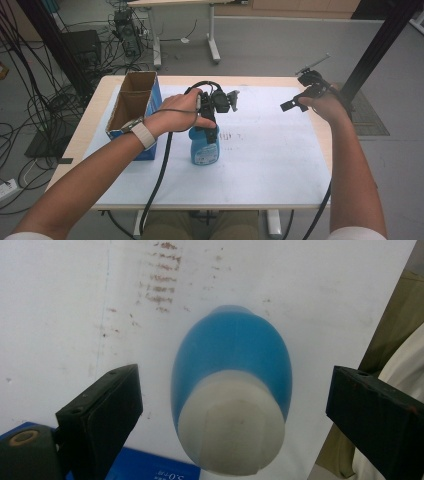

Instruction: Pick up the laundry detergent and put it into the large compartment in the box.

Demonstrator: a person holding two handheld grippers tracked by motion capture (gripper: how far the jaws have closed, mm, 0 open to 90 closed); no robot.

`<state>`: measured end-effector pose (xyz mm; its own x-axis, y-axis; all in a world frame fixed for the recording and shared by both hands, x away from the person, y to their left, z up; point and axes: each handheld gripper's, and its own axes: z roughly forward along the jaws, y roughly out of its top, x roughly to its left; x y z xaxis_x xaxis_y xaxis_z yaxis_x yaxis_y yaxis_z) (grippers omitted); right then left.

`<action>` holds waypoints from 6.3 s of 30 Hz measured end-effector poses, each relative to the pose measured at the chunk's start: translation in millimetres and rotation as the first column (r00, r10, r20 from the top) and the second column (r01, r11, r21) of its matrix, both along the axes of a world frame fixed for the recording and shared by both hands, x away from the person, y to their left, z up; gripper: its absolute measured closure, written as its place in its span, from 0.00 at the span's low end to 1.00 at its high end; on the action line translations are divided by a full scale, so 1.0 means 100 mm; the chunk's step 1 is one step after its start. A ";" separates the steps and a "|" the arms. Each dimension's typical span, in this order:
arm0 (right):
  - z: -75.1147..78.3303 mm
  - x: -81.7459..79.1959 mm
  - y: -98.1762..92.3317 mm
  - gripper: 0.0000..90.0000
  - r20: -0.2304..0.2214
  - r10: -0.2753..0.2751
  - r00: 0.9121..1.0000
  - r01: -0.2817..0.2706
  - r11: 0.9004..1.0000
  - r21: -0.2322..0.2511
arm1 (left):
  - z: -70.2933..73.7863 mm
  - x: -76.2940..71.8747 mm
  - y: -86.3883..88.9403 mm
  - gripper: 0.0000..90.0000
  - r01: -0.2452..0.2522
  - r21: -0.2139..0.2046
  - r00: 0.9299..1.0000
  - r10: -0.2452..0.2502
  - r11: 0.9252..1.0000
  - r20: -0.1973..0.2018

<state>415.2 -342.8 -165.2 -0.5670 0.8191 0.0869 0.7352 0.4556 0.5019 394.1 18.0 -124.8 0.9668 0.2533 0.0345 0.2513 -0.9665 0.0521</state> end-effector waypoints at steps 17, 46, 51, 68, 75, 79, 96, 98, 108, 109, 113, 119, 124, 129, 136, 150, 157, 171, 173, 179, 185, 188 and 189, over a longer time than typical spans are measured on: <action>0.01 -0.01 -0.01 0.10 0.001 -0.004 1.000 0.004 1.000 0.003 | 0.01 0.00 0.01 0.09 -0.006 -0.003 1.000 0.006 1.000 0.003; 0.01 -0.01 -0.02 0.10 0.000 -0.006 1.000 0.006 1.000 0.003 | -0.01 0.00 -0.01 0.09 -0.007 0.005 1.000 0.007 1.000 0.009; 0.00 0.00 -0.03 0.10 -0.002 -0.007 1.000 0.007 1.000 0.004 | -0.01 0.00 -0.01 0.09 -0.006 0.005 1.000 0.006 1.000 0.007; 0.00 0.00 -0.03 0.10 -0.004 -0.008 1.000 0.008 1.000 0.002 | -0.02 0.01 0.00 0.09 -0.008 0.005 1.000 0.008 1.000 0.008; 0.00 0.00 -0.03 0.10 -0.004 -0.007 1.000 0.007 1.000 0.002 | -0.03 0.01 -0.01 0.09 -0.006 0.006 1.000 0.006 1.000 0.003; 0.00 0.01 -0.02 0.10 -0.004 -0.006 1.000 0.006 1.000 0.001 | -0.03 0.01 0.00 0.09 -0.007 0.004 1.000 0.007 1.000 0.002; 0.00 0.00 -0.03 0.10 -0.003 -0.006 1.000 0.006 1.000 0.002 | -0.04 0.01 -0.01 0.10 -0.007 0.004 1.000 0.007 1.000 0.003; 0.00 0.00 -0.04 0.10 -0.002 -0.007 1.000 0.007 1.000 0.003 | -0.03 0.01 -0.01 0.10 -0.008 0.005 1.000 0.008 1.000 0.002; 0.00 -0.01 -0.04 0.10 -0.002 -0.007 1.000 0.007 1.000 0.002 | -0.04 0.00 -0.01 0.10 -0.007 0.004 1.000 0.007 1.000 0.004; 0.00 -0.01 -0.04 0.10 -0.001 -0.007 1.000 0.007 1.000 0.002 | -0.04 0.00 -0.01 0.10 -0.007 0.004 1.000 0.007 1.000 0.003; 0.01 -0.01 -0.04 0.10 -0.001 -0.007 1.000 0.007 1.000 0.003 | -0.04 0.01 -0.01 0.10 -0.007 0.004 1.000 0.007 1.000 0.002; 0.00 -0.01 -0.05 0.10 -0.001 -0.008 1.000 0.008 1.000 0.004 | -0.05 0.02 -0.01 0.10 -0.010 0.006 1.000 0.010 1.000 0.001; 0.00 -0.01 -0.05 0.10 -0.002 -0.010 1.000 0.010 1.000 0.004 | -0.05 0.02 -0.01 0.10 -0.011 0.004 1.000 0.011 1.000 0.002; 0.00 0.00 -0.04 0.10 -0.003 -0.007 1.000 0.007 1.000 0.003 | -0.05 0.02 0.00 0.10 -0.010 0.004 1.000 0.010 1.000 0.002; 0.00 0.00 -0.04 0.10 -0.004 -0.007 1.000 0.008 1.000 0.003 | -0.05 0.02 0.00 0.10 -0.010 0.003 1.000 0.010 1.000 0.000; 0.00 0.01 -0.04 0.10 -0.006 -0.008 1.000 0.008 1.000 0.002 | -0.06 0.03 0.01 0.10 -0.008 0.001 1.000 0.008 1.000 0.003; 0.00 0.00 -0.04 0.10 -0.004 -0.009 1.000 0.009 1.000 0.003 | -0.10 0.02 -0.01 0.12 -0.007 0.000 1.000 0.007 1.000 0.005; -0.01 0.02 -0.02 0.10 -0.004 0.000 1.000 0.000 1.000 0.002 | -0.21 0.06 -0.03 0.15 0.000 0.002 1.000 0.000 1.000 -0.004; -0.01 0.02 -0.02 0.10 -0.004 0.001 1.000 -0.001 1.000 0.002 | -0.23 0.05 -0.03 0.16 0.000 0.001 1.000 0.000 1.000 0.002; -0.01 0.01 -0.01 0.10 -0.002 0.002 1.000 -0.002 1.000 0.003 | -0.26 0.04 -0.05 0.17 0.005 0.007 1.000 -0.005 1.000 0.003; -0.01 0.01 -0.01 0.10 -0.001 0.002 1.000 -0.002 1.000 0.002 | -0.28 0.03 -0.06 0.19 0.008 0.007 1.000 -0.008 1.000 0.007; -0.01 0.00 -0.01 0.10 -0.001 0.002 1.000 -0.002 1.000 0.003 | -0.29 0.03 -0.07 0.20 0.011 0.012 1.000 -0.011 1.000 0.008; -0.01 0.00 -0.01 0.10 -0.001 0.001 1.000 -0.001 1.000 0.003 | -0.30 0.02 -0.07 0.20 0.009 0.012 1.000 -0.009 1.000 0.009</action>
